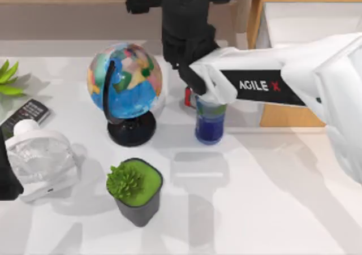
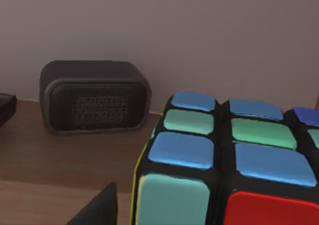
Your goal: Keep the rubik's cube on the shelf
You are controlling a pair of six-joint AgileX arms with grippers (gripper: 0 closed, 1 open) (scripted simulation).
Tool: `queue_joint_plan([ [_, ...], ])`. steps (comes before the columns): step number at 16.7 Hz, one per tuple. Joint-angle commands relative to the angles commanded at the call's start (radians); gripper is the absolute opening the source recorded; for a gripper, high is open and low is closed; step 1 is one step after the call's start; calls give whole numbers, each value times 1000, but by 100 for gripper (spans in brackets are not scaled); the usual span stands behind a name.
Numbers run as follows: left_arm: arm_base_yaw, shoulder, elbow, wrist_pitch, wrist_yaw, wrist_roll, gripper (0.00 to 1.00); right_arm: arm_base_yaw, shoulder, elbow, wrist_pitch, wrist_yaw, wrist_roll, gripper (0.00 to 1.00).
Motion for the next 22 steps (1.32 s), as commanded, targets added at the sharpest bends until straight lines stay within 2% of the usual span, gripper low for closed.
queue_joint_plan([
  [4,0,0,0,0,0,0,100,1,-127,-254,146,-60,-223,100],
  [14,0,0,0,0,0,0,100,-111,-518,-1069,777,-231,-1003,100],
  [18,0,0,0,0,0,0,100,-147,-606,-1350,954,-296,-1200,100],
  [22,0,0,0,0,0,0,100,-235,-572,-1529,999,-308,-1327,100],
])
